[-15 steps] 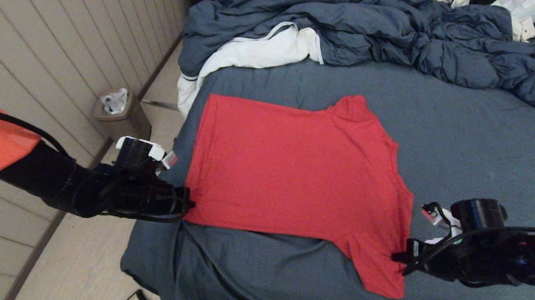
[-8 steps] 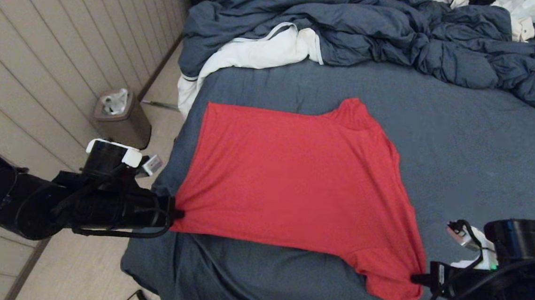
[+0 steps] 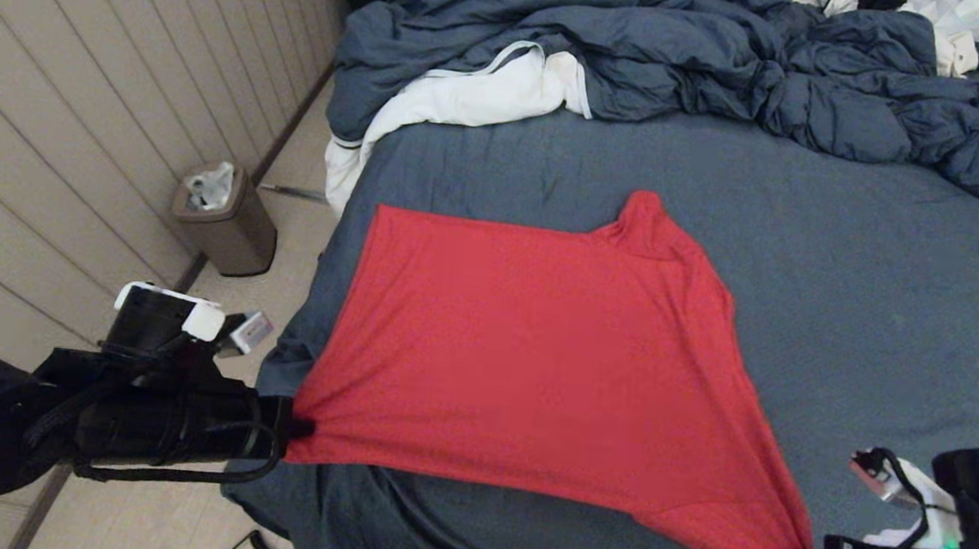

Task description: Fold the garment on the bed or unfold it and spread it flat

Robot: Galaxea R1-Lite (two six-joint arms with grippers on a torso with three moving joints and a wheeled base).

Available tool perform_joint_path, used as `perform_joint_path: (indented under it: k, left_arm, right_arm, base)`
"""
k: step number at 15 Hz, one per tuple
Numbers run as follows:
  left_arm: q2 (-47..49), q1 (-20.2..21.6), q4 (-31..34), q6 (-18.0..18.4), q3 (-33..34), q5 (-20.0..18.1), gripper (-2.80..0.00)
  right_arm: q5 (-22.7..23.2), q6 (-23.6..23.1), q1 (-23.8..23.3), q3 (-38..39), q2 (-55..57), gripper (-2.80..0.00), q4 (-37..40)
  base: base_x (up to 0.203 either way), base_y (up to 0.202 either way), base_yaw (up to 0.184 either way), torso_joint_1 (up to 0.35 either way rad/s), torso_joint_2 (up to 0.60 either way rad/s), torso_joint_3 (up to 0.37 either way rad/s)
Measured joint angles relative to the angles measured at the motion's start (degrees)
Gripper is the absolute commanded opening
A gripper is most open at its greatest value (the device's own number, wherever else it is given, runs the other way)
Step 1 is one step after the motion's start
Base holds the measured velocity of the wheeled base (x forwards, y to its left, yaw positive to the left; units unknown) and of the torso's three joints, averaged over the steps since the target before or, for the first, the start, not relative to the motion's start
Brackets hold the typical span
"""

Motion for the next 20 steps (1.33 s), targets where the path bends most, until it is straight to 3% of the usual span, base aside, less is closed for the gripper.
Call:
perform_joint_path:
  k: [4, 8, 14, 20]
  left_arm:
    - [-3.52, -0.02, 0.0, 1.1, 5.67, 0.05, -2.8]
    - [-6.08, -0.02, 0.14, 1.1, 6.97, 0.06, -2.8]
    - [1.12, 1.11, -0.26, 0.6, -2.65, -1.07, -2.8]
    - [9.2, 1.96, -0.44, 0.75, -8.58, -1.16, -2.8]
  right_arm:
    - [0.02, -2.18, -1.28, 1.17, -7.06, -2.8, 9.14]
    - [0.03, -2.23, -1.4, 0.67, -12.75, -2.8, 13.88]
    - [0.06, -1.71, -1.35, -11.41, -4.82, -2.8, 13.93]
    - [0.07, -1.77, -1.3, -17.8, 7.3, -2.8, 11.77]
  base:
    - [0.0, 0.0, 0.0, 0.0, 0.0, 0.0]
    - [0.0, 0.0, 0.0, 0.0, 0.0, 0.0]
    - [0.0, 0.0, 0.0, 0.0, 0.0, 0.0]
    - [0.0, 0.0, 0.0, 0.0, 0.0, 0.0]
